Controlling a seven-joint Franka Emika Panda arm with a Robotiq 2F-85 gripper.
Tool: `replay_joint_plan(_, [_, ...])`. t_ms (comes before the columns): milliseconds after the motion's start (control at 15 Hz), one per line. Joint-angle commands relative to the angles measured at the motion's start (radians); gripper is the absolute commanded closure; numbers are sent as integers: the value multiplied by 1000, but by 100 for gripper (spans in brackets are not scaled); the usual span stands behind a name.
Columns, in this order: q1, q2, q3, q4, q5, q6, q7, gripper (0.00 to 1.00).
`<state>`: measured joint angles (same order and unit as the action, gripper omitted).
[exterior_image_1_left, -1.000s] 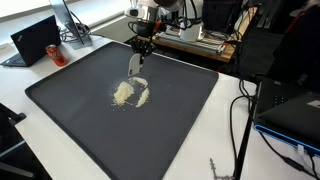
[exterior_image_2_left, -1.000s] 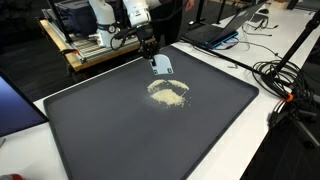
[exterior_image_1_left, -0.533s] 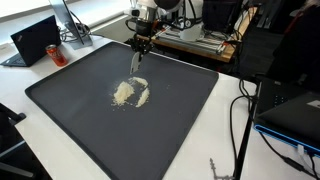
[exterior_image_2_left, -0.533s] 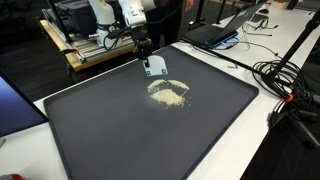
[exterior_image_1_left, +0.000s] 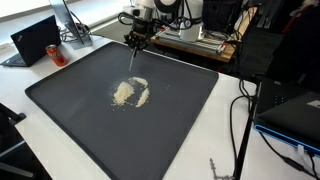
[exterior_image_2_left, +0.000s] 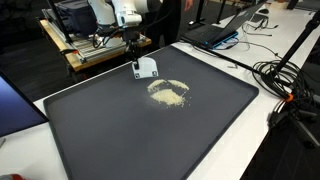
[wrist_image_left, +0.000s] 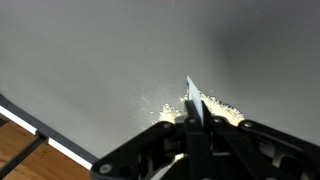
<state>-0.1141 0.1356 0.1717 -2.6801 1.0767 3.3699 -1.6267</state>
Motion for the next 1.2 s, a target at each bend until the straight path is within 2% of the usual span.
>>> replay_joint_plan(0, [66,-57,-94,-11,50,-1,-108,99])
replay_joint_plan(400, [93,-98,-163,2,100,1,-156,99])
replay_joint_plan(667, [96,-151,-158,-13,80,-21,-258,99])
replay_joint_plan(733, [74,-91,-147,9,59,0,-194,96])
replay_joint_plan(1000, [82,-114,-147,8,59,-3,-220,96])
replay_joint_plan(1067, [82,-115,-147,7,59,-3,-222,99])
replay_joint_plan(1133, [81,-131,-148,6,29,-28,-261,99])
